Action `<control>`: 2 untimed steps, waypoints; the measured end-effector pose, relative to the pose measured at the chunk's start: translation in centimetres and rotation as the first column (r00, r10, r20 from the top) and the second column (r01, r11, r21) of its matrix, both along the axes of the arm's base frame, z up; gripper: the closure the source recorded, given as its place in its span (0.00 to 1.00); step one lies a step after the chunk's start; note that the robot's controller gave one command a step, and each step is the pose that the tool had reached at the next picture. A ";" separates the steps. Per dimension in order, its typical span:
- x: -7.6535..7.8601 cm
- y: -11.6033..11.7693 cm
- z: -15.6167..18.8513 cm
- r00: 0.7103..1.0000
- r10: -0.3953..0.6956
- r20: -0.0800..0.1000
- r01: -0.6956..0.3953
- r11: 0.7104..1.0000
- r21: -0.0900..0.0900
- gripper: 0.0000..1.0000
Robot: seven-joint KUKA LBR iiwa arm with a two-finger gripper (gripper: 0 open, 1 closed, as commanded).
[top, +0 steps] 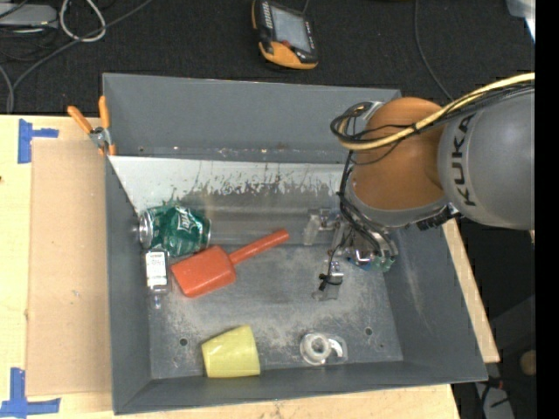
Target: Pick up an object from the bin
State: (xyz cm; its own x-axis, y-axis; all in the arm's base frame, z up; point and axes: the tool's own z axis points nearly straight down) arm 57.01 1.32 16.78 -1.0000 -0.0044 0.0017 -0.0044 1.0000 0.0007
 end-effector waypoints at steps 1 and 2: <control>-7.1 -1.7 -9.6 0.918 0.396 -0.007 -0.396 0.918 0.004 0.00; 4.1 6.8 -2.8 1.000 -0.009 0.007 0.009 1.000 0.003 0.00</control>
Offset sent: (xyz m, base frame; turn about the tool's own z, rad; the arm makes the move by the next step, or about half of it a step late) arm 0.0400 0.0650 -0.0297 0.0122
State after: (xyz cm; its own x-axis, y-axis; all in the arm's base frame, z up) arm 61.15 8.10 13.97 -1.0000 0.0047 -0.0052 0.0047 1.0000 0.0037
